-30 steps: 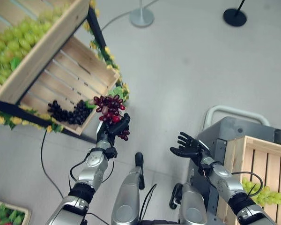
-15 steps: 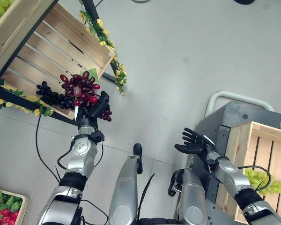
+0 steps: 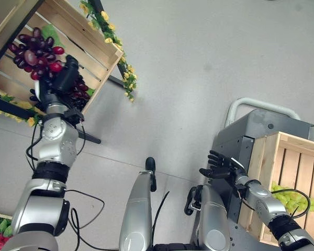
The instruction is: Pick up the fruits from the basket on one side to the basket on the other side
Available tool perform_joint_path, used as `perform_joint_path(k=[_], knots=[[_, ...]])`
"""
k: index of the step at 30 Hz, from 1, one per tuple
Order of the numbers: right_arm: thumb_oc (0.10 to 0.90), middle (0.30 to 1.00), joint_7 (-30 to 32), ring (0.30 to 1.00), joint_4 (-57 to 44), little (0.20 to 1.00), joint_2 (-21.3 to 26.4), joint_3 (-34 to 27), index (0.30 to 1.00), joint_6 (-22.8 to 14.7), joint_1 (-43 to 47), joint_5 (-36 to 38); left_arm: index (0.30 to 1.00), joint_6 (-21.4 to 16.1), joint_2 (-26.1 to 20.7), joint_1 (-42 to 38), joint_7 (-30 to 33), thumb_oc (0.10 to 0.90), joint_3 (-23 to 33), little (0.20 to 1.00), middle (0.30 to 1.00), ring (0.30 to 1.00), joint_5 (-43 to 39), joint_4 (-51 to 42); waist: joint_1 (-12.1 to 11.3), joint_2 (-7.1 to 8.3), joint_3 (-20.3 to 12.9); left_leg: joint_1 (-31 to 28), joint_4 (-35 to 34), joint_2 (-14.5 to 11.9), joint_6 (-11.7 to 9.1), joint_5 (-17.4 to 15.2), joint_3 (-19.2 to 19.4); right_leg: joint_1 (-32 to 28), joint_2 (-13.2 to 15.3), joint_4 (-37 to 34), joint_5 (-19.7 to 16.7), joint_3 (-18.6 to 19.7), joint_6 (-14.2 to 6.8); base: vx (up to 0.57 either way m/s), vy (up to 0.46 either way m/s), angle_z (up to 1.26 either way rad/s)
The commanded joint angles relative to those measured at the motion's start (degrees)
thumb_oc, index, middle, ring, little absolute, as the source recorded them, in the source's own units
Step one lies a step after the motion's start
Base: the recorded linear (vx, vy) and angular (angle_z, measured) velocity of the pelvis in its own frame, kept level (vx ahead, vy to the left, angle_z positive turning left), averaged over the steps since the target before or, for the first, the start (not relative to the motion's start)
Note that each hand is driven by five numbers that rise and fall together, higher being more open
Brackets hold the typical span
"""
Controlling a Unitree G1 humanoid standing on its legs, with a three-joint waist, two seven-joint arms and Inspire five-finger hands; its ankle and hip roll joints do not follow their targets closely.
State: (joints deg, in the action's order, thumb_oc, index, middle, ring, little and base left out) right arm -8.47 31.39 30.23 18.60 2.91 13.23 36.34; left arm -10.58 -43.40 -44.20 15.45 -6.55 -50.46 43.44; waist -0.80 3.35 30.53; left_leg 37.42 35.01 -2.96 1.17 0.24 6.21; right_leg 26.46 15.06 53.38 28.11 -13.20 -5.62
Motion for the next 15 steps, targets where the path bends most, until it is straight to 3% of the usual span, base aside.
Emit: perform_joint_path(k=[1,5,6,10,15], knots=[[0.8,0.9,-0.87,0.9,-2.11,0.9,0.07,-0.82,0.9,-2.8,0.11,1.21,0.3,-2.53,-9.66,-11.65,2.03,0.4,0.45,0.3,0.3,0.3,-3.85,2.33,-0.09,0.6,-1.66,-8.73,3.52,-0.86,-0.04,-11.88,0.74,2.82,-2.48,-3.27,-15.13,2.44,1.21,-0.01,0.013,0.05],[0.8,0.9,-0.21,0.9,-2.32,0.9,0.13,-0.17,0.9,-3.3,0.08,1.96,0.3,1.98,-12.79,-16.68,3.28,0.4,-1.59,0.3,0.3,0.3,-2.86,8.12,0.2,1.25,-1.59,-8.23,3.56,-1.32,0.16,-12.28,0.78,3.03,-2.67,-3.89,-16.08,2.12,0.81,-0.02,0.007,0.07],[0.8,0.9,-0.29,0.9,-1.82,0.9,0.37,0.12,0.9,-3.69,0.36,2.6,0.3,5.05,-14.24,-19.55,3.01,0.4,-3.15,0.3,0.3,0.3,-1.98,11.68,0.41,1.61,-1.63,-7.85,3.57,-1.64,0.33,-12.48,0.77,3.33,-2.82,-3.98,-16.6,2.01,0.55,-0.01,0.007,0.09],[0.8,0.9,-0.19,0.9,-1.11,0.9,0.23,0.91,0.9,-4.43,0.9,4.5,0.3,9.82,-15.87,-27.13,1.64,0.4,-8.02,0.3,0.3,0.3,-1.93,18.59,0.83,2.65,-1.56,-6.49,3.89,-2.03,0.78,-12.89,0.51,4.21,-3.4,-4.22,-17.33,1.85,0.3,-0.02,-0.017,0.02],[0.8,0.9,0.08,0.9,-0.71,0.9,-0.75,1.7,0.9,-6.54,0.58,5.7,0.3,10.18,-16.26,-33.92,2.95,0.4,-12.68,0.3,0.3,0.3,-0.41,22.18,0.98,3.92,-1.17,-4.89,4.3,-2.33,1.2,-13.44,0.21,5.43,-4.21,-4.55,-18.2,1.56,0.01,-0.02,-0.039,0.07]])
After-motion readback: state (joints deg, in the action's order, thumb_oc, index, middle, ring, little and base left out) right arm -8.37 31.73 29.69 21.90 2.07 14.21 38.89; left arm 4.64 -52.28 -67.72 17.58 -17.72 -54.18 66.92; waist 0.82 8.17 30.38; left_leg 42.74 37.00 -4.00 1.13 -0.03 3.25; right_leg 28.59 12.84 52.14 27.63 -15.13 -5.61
